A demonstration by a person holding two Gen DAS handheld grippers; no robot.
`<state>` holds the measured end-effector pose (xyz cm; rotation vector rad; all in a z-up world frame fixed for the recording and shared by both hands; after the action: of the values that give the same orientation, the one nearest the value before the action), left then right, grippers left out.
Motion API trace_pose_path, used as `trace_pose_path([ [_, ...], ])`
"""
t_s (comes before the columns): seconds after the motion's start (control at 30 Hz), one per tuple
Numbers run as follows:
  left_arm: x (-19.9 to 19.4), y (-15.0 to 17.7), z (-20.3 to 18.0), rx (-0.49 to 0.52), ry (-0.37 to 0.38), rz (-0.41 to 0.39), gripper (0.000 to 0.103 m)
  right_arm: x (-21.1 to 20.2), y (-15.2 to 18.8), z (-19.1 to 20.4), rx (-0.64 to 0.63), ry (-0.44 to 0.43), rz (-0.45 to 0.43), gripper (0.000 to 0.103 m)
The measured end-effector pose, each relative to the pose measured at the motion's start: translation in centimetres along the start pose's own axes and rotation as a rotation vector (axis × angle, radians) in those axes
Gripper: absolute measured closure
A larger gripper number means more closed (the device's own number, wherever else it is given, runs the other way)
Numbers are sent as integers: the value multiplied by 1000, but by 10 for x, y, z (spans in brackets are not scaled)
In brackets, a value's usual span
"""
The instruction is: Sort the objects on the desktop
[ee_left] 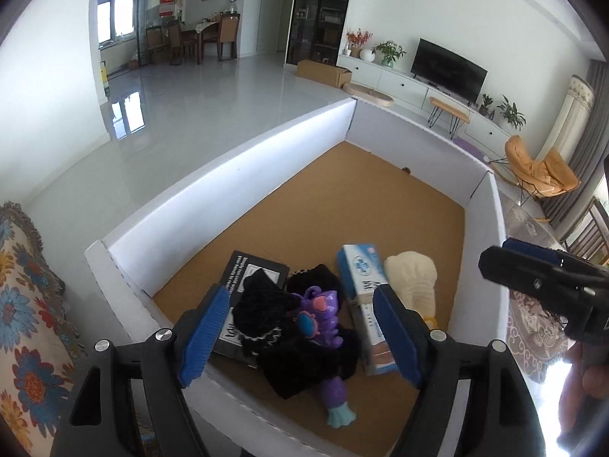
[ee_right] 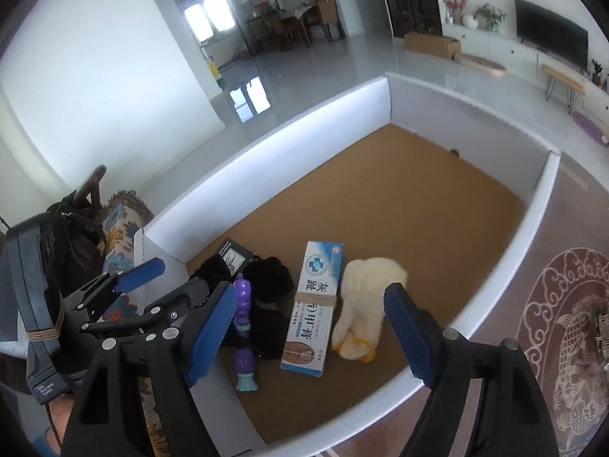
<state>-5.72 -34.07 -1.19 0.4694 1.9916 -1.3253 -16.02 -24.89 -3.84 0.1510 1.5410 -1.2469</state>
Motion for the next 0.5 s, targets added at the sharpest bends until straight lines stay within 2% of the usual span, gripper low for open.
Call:
trace_pose_path([
  [0.03,-5,0,-15,12,24,-23,26,-21,0,-9,1,23,-54,20],
  [0.07,-10,-1,-33,26,53,-42,26,-37,2,-22,1,48,-99,11],
  [0.17,-30,8,-97,96,165,-92,24,-79,22,-69,8,156,-210,2],
  [0.2,-34,14,-122,128,203,-101,22,-90,31,-90,16,192,-229,2],
  [0.23,-37,22,-146,162,244,-102,10,-98,43,-112,30,232,-234,2],
  [0.27,-39,33,-169,196,286,-100,1,-101,59,-133,50,273,-226,2],
  [0.37,-29,75,-230,304,389,-30,0,-106,115,-197,118,389,-160,2],
  [0.43,-9,105,-258,377,404,37,0,-105,159,-237,163,459,-93,2],
  [0.5,12,128,-275,437,371,88,0,-107,201,-270,211,506,-28,2],
])
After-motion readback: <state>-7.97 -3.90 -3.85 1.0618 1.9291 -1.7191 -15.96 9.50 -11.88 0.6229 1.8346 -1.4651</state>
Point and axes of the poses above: each gripper's, at about its wrist camera, not at the fingertips, and x roughly the way its jaws point, z to its left, y to its underside, the point moved 8 cm from there along x, roughly the way its jaws point, and after that the axes turned 8 degrees about y, right-handed, at the moved point
